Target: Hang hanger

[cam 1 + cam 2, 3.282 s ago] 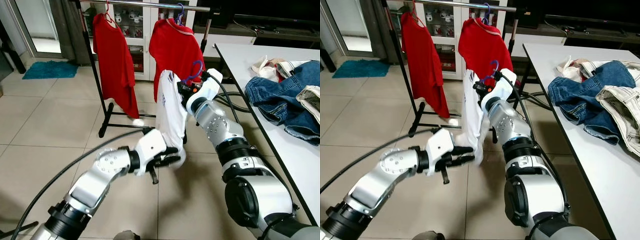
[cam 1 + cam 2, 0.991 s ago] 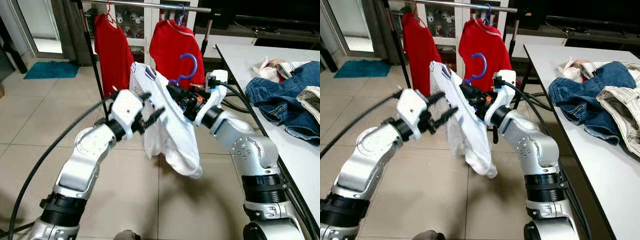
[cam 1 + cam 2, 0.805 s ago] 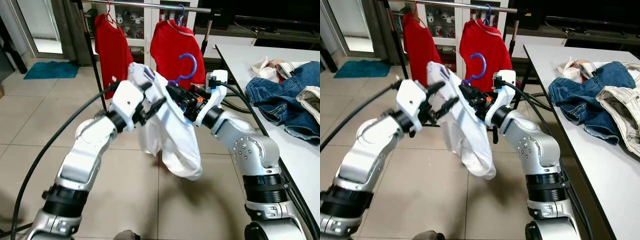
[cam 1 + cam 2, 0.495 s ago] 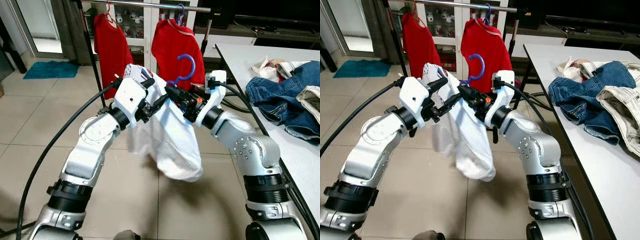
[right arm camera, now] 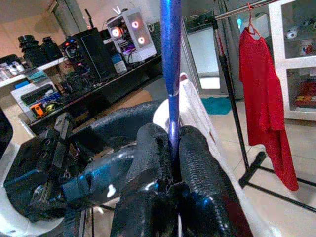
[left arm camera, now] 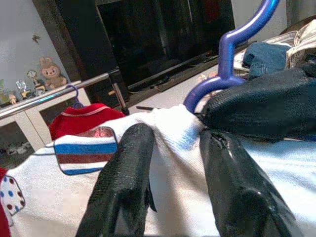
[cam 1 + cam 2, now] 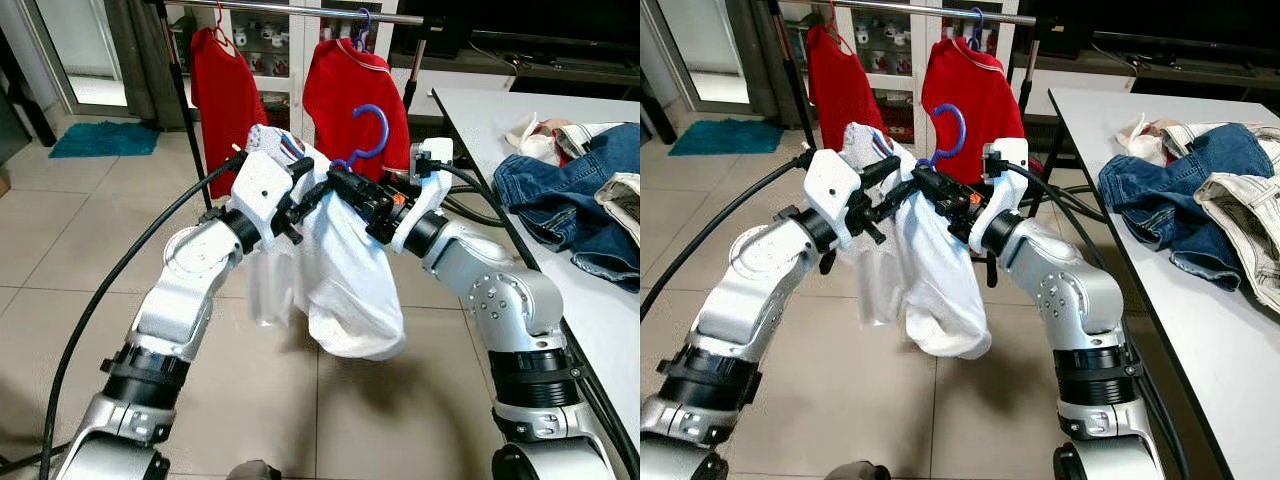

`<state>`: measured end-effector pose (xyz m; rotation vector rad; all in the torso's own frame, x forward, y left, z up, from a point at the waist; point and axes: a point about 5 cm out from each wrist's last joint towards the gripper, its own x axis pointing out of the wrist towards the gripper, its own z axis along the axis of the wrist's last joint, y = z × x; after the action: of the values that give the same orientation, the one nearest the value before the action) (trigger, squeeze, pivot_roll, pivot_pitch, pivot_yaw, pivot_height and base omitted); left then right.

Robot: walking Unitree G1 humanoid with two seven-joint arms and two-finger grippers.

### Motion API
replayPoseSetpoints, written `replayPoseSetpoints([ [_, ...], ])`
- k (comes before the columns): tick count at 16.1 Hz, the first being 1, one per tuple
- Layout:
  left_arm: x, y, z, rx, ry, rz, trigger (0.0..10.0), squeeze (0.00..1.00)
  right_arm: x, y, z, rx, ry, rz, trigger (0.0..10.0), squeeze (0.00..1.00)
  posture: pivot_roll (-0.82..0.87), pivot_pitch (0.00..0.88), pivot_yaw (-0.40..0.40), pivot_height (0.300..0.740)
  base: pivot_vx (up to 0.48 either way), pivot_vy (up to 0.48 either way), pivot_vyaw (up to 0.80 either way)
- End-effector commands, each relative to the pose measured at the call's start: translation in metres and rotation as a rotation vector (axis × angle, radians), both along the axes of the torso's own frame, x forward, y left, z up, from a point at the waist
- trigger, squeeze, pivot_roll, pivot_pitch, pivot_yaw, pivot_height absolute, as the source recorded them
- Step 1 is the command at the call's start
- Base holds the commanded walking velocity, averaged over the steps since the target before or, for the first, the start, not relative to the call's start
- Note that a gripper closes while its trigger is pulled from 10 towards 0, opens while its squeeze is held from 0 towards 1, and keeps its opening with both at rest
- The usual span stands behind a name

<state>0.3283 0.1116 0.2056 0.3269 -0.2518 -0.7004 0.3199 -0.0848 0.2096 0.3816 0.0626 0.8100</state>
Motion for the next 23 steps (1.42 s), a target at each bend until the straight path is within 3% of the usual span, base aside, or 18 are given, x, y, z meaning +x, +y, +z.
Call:
replayPoseSetpoints([
  [1,0.004,-0.001,0.0,0.007,0.007,-0.004,0.0,0.0,-0.007,0.006,0.011,0.034,-0.048,0.063,10.0,0.0,0.07,0.0,-0.018,0.74,0.0,0.0,0.0],
  [11,0.009,0.005,0.001,-0.022,0.011,0.015,0.0,0.0,-0.006,0.004,0.013,0.036,-0.051,0.061,10.0,0.0,0.07,0.0,-0.021,0.74,0.0,0.0,0.0],
  [15,-0.001,0.009,0.018,-0.225,-0.006,-0.019,0.0,0.0,-0.003,-0.004,-0.003,-0.088,-0.005,-0.002,10.0,0.0,0.08,0.0,-0.027,0.74,0.0,0.0,0.0],
  [18,-0.006,0.014,0.025,-0.266,-0.03,0.003,0.0,0.0,-0.004,-0.01,-0.015,-0.145,0.044,-0.033,10.0,0.0,0.08,0.0,-0.03,0.74,0.0,0.0,0.0],
  [20,-0.006,0.017,0.035,-0.276,-0.067,0.009,0.0,0.0,-0.006,-0.016,-0.035,-0.29,0.123,-0.032,10.0,0.0,0.08,0.0,-0.036,0.74,0.0,0.0,0.0],
  [23,-0.005,0.02,0.043,-0.253,-0.095,0.022,0.0,0.0,-0.009,-0.024,-0.056,-0.385,0.23,-0.054,10.0,0.0,0.08,0.0,-0.036,0.74,0.0,0.0,0.0],
])
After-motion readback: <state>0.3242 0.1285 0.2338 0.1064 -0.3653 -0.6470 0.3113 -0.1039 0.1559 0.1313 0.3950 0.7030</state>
